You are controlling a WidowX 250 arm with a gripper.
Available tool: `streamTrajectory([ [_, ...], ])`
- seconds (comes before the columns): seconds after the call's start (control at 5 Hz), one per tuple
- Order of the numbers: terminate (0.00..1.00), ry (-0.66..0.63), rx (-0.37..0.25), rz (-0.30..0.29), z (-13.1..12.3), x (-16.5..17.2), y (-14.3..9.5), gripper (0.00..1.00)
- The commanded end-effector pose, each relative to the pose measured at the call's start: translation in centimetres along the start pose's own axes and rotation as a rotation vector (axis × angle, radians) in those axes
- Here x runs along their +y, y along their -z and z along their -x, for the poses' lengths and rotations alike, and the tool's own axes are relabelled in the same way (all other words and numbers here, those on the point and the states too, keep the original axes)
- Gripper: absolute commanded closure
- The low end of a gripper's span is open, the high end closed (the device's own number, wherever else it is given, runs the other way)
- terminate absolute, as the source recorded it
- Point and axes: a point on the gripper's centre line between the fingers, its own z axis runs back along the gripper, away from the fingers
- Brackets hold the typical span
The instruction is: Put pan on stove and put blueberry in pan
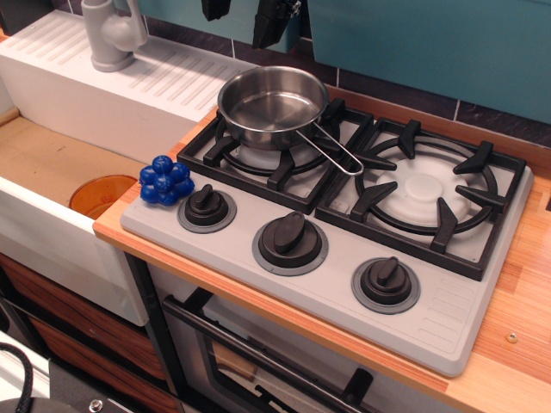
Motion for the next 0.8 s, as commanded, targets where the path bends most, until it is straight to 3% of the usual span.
streamTrajectory([
  [0.0,0.00,-0.067,-0.130,-0.098,5.4,1.1,-3.4,0.00],
  [0.6,0.00,-0.125,-0.194,-0.127,8.8,0.0,0.2,0.00],
])
